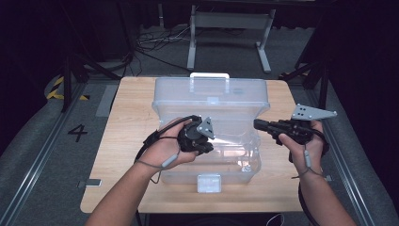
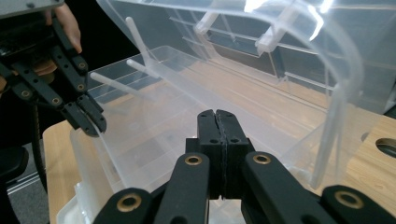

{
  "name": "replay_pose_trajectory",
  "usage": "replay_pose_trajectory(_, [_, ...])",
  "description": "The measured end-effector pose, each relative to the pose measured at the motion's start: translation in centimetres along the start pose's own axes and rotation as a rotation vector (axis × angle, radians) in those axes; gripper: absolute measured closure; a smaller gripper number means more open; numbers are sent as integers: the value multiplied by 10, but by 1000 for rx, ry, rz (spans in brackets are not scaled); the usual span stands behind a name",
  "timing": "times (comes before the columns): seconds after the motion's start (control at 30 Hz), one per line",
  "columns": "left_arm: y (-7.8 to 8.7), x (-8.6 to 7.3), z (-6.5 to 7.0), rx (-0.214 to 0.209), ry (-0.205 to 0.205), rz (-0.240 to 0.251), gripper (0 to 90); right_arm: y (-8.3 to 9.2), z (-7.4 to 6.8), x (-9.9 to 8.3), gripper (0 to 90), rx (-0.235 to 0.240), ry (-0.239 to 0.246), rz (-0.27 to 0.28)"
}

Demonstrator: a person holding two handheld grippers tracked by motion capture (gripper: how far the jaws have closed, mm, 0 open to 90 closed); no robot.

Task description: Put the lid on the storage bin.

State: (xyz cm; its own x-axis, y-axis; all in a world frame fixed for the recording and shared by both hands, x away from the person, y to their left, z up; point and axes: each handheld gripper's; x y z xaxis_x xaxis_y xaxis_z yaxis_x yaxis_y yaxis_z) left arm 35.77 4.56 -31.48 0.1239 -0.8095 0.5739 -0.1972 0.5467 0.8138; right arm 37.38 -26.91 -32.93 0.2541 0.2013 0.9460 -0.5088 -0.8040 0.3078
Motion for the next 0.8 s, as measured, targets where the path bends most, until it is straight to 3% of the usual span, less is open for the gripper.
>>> replay_pose_trajectory(0.37, [-2,-7,7,-7,24,28,852,4,2,-1,900,-21,-22,34])
replay_pose_trajectory(0.5, [1,-8,11,21,17,32,850,3,2,-1,900,-23,-24,28])
replay_pose_trajectory(0.63, [14,-13,12,11,49,104,843,4,2,-1,900,-22,-25,25])
replay_pose_trajectory(0.8, [24,-17,11,17,58,140,833,4,1,-2,900,-21,-24,18])
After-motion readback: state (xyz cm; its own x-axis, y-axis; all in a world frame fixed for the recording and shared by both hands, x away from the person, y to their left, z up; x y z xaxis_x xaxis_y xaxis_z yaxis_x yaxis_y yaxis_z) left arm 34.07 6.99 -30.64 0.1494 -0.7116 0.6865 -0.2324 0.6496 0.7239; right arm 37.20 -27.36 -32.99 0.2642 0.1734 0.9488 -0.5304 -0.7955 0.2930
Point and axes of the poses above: each handheld gripper's, and its own axes: y roughly backward along the jaws, x roughly out of its top, z roughly to its right
